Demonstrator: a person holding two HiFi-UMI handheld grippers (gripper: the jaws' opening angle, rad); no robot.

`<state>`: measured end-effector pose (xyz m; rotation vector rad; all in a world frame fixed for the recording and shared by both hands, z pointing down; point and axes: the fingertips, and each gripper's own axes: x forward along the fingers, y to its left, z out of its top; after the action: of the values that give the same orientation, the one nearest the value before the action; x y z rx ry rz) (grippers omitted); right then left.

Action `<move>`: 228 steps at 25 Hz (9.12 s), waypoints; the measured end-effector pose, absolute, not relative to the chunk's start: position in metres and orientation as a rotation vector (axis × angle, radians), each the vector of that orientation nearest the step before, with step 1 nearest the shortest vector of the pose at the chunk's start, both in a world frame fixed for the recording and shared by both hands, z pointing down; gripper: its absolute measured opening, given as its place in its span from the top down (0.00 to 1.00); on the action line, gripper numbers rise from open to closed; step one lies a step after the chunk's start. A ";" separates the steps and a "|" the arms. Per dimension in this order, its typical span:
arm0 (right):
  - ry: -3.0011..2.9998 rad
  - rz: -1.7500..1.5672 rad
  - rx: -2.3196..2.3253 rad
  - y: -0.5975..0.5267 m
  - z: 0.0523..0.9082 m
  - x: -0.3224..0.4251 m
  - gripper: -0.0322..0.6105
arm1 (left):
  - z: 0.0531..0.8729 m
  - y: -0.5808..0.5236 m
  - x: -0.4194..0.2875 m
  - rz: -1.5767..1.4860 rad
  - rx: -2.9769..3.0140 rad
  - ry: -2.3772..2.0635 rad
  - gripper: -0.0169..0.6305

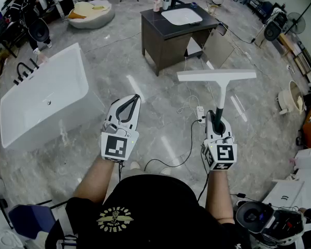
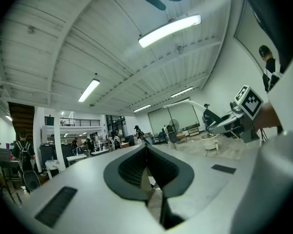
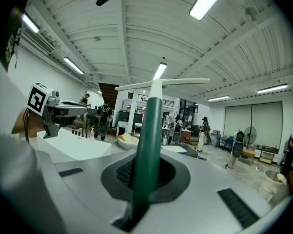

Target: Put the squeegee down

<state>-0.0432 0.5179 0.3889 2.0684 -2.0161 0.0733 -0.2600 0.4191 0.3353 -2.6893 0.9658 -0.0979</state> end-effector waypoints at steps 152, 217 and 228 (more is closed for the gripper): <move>-2.346 0.102 1.729 -0.141 0.443 0.238 0.91 | 0.378 -0.191 0.040 -0.193 -2.579 1.240 0.94; -1.914 0.726 1.254 -0.428 0.821 0.208 0.91 | 0.481 -0.471 -0.002 -0.560 -2.658 1.298 0.94; -1.873 0.850 1.199 -0.444 0.840 0.203 0.91 | 0.492 -0.486 -0.009 -0.563 -2.692 1.302 0.94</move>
<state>0.2025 -0.4438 0.8400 1.1988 -1.8732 0.8500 -0.0092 -0.4857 0.4919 -2.6923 1.3019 -0.5631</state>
